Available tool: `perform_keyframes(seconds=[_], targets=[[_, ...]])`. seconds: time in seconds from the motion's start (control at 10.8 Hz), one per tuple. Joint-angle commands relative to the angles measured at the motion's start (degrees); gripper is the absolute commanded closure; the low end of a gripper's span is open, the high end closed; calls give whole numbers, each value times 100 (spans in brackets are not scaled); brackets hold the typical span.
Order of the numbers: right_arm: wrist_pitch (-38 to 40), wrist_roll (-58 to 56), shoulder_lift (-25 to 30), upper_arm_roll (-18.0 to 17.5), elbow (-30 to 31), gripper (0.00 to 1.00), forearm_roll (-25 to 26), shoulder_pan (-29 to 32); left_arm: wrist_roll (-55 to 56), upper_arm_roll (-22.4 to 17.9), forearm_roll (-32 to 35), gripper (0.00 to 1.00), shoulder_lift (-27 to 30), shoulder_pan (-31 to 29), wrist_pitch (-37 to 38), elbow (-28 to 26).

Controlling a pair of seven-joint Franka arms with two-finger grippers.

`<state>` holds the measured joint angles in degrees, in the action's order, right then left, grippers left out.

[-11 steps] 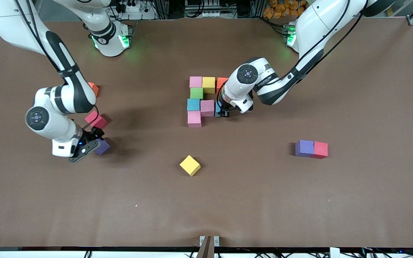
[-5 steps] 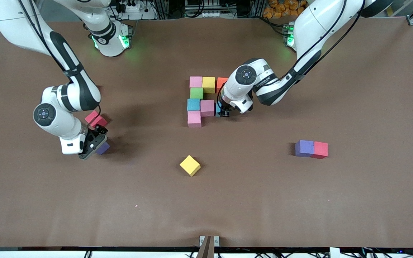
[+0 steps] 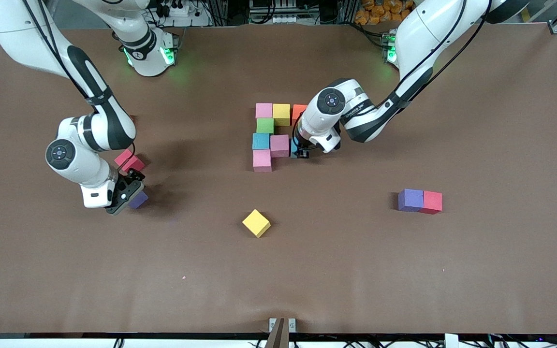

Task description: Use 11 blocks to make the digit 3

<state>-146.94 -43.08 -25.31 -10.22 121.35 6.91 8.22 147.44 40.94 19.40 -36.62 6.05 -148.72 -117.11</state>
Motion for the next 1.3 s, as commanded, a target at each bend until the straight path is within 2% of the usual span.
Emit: perform_keyframes(seconds=[0.0, 0.19, 0.28, 0.37, 0.46, 0.65, 0.84, 1.02, 1.21], targets=[[-80, -52, -27, -77, 64, 0, -76, 153, 101, -60, 2, 94, -82, 89, -87, 100], [-28, 219, -53, -77, 64, 0, -102, 232, 101, -60, 11, 93, -91, 89, -87, 127], [-27, 238, -62, -86, 64, 0, -102, 223, 92, -60, 20, 84, -82, 89, -79, 127], [-27, 238, -62, -86, 64, 13, -102, 215, 40, -60, 98, 34, -73, 98, -61, 118], [-45, 238, -88, -86, 56, 39, -102, 223, 91, -60, 395, 0, -56, 159, -35, 118], [-63, 238, -115, -86, 47, 57, -102, 215, 101, -42, 459, 0, 128, 81, 114, 109], [8, 256, -2, -94, 20, 67, -102, 197, 74, -7, 451, 0, 487, 28, 255, 127], [156, 587, 113, -138, -32, 71, -111, 66, 5, 2, 442, 0, 787, -25, 492, 232], [324, 1237, 192, -270, -164, 71, -111, -127, -284, -7, 442, 0, 858, -68, 990, 660]])
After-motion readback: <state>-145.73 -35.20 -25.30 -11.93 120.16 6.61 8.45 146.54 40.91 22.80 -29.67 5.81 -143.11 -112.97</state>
